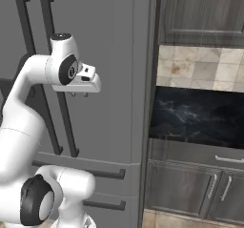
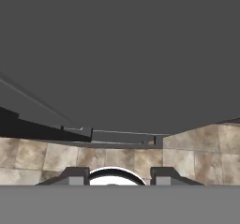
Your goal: Retrieve the butter from the fridge and place it on a plate on the dining table. Then retrieve the butter knife by the fridge and place it near the plate.
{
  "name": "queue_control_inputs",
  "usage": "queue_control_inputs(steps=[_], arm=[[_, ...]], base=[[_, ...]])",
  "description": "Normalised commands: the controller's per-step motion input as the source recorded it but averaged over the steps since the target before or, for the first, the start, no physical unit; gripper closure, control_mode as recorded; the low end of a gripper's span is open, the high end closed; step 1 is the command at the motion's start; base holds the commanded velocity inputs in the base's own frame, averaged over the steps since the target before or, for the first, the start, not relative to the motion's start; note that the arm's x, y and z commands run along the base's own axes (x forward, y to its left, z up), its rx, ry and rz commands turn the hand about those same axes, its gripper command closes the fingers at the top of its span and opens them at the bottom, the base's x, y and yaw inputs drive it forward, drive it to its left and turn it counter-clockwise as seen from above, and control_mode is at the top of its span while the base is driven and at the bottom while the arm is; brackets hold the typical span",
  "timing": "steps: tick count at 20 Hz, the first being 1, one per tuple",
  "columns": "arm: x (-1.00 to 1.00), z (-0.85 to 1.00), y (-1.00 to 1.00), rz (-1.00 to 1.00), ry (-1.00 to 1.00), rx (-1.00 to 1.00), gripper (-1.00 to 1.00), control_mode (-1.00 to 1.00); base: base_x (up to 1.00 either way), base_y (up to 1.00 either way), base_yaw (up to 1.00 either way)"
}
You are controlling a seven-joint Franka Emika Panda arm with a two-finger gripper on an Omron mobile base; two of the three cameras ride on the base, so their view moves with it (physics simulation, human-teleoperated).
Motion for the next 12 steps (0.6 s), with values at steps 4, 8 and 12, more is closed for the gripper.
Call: queue_control_inputs(steps=[4, 8, 12], arm=[[0.0, 0.0, 0.01, 0.0, 0.0, 0.0, -1.0, 1.0], [0.0, 0.0, 0.0, 0.0, 0.0, 0.0, -1.0, 1.0], [0.0, 0.0, 0.0, 0.0, 0.0, 0.0, -1.0, 1.0]], base=[[-0.03, 0.18, 0.0], [-0.15, 0.25, -0.07], [-0.24, 0.25, -0.11]])
